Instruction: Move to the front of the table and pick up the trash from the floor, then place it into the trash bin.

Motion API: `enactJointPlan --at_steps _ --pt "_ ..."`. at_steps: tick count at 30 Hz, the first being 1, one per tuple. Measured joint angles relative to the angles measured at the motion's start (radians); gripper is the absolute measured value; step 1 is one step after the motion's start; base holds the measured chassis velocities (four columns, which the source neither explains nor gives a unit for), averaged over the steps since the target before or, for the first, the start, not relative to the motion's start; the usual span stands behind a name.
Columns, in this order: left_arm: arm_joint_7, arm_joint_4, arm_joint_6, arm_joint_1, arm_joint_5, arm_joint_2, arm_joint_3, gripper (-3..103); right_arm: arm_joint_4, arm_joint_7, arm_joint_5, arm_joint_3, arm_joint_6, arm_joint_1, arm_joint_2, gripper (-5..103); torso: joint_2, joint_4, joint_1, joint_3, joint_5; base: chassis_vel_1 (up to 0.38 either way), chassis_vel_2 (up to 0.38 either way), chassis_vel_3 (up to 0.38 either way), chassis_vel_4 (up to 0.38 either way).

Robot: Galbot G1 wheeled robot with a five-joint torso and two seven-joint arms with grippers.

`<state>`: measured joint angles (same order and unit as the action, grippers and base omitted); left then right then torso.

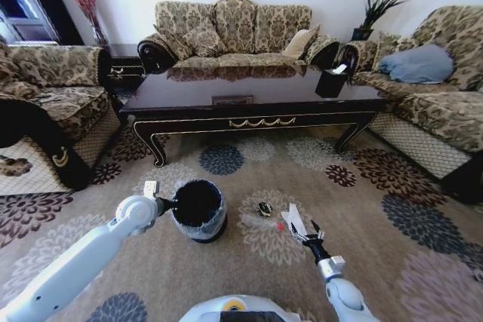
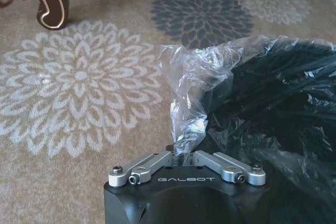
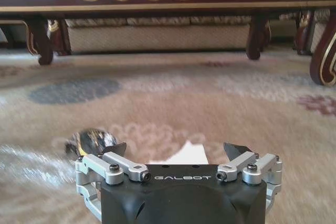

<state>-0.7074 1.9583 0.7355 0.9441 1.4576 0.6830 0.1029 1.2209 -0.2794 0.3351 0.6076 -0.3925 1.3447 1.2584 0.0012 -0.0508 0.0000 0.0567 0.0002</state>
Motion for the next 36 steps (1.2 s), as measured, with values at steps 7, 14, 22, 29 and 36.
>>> enactJointPlan --at_steps 7,14,22,29,36 --pt "-0.024 0.028 0.0 0.003 0.003 0.001 -0.012 0 -0.163 -0.022 0.002 -0.032 -0.023 -0.093 -0.008 100 0.0 0.0002 0.0 0.0 0.0 0.0 0.0 0.0 0.0" --pt "-0.04 0.048 0.0 -0.004 0.016 -0.001 -0.023 0 -0.229 -0.024 -0.005 -0.046 -0.03 -0.15 -0.005 100 0.0 0.0004 0.0 0.0 -0.0001 0.0 0.0 0.0 0.0" --pt "-0.047 0.054 0.0 -0.002 0.026 -0.012 -0.024 0 -0.333 -0.037 -0.058 -0.053 -0.055 -0.209 0.001 100 0.0 0.0002 0.0 0.0 -0.0001 0.0 0.0 0.0 0.0" --pt "-0.049 0.059 0.0 -0.001 0.029 -0.018 -0.024 0 -0.398 -0.035 -0.091 -0.057 -0.068 -0.245 0.009 93 0.0 0.0005 0.0 0.0 -0.0002 0.0 0.0 0.0 0.0" --pt "-0.05 0.057 0.0 0.001 0.03 -0.017 -0.017 0 -0.44 -0.035 -0.103 -0.052 -0.081 -0.252 0.011 72 0.0 0.0003 0.0 0.0 -0.0002 0.0 0.0 0.0 0.0"
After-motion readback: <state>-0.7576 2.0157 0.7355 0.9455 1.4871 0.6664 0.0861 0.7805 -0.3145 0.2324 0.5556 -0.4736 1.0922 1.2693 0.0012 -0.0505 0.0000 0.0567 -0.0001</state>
